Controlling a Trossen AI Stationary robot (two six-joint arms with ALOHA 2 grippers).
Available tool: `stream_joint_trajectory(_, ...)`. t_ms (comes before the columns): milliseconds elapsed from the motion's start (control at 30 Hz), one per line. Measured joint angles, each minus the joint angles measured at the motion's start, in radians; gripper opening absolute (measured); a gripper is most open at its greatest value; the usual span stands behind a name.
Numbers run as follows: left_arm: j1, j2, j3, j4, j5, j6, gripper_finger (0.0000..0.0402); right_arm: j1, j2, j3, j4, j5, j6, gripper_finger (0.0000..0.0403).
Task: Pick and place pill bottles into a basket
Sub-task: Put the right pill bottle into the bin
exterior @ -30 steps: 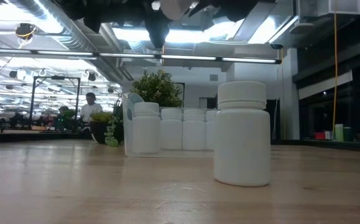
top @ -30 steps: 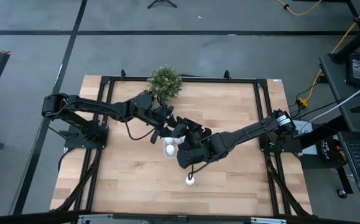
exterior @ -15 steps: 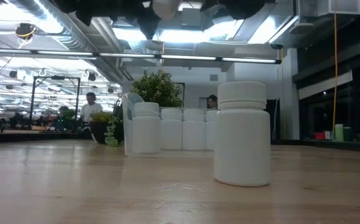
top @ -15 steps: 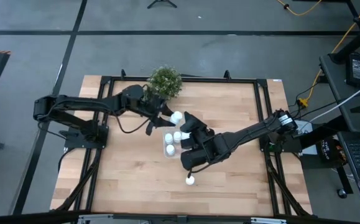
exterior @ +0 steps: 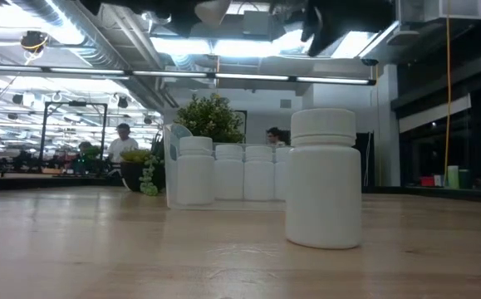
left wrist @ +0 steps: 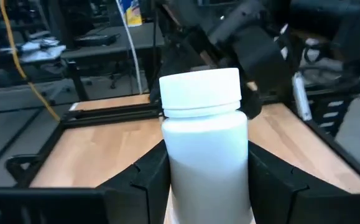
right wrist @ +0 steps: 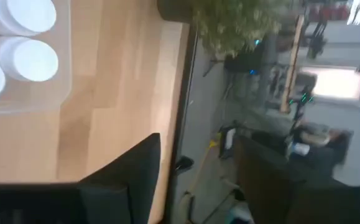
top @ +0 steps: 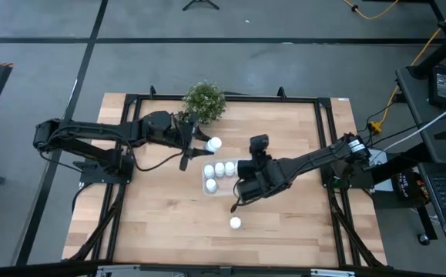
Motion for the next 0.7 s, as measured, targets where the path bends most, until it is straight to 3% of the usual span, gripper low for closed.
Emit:
stream_joint_trajectory(233,-0.051,-0.001,-0.007,-0.023,-0.035,0.02,0.016,0.037,-0.004,-0.01,-0.007,-0.055,0.132,0.0149)
stream_joint_trajectory(367,-0.077,-0.001,-0.073,0.031,-0.073,0.011,0.016,0.05,-0.024,-0.106,0.073,-0.071,0.133,0.0122)
stream_joint_trajectory(533,-0.084,-0.001,-0.137,0.108,-0.089,-0.023,0.016,0.049,-0.169,-0.352,0.292,-0.112,0.108,0.0068)
stream_joint_trajectory(700,-0.084,0.0,-0.147,0.142,-0.088,-0.032,0.016,0.049,-0.444,-0.606,0.684,-0.209,-0.005,0.0007)
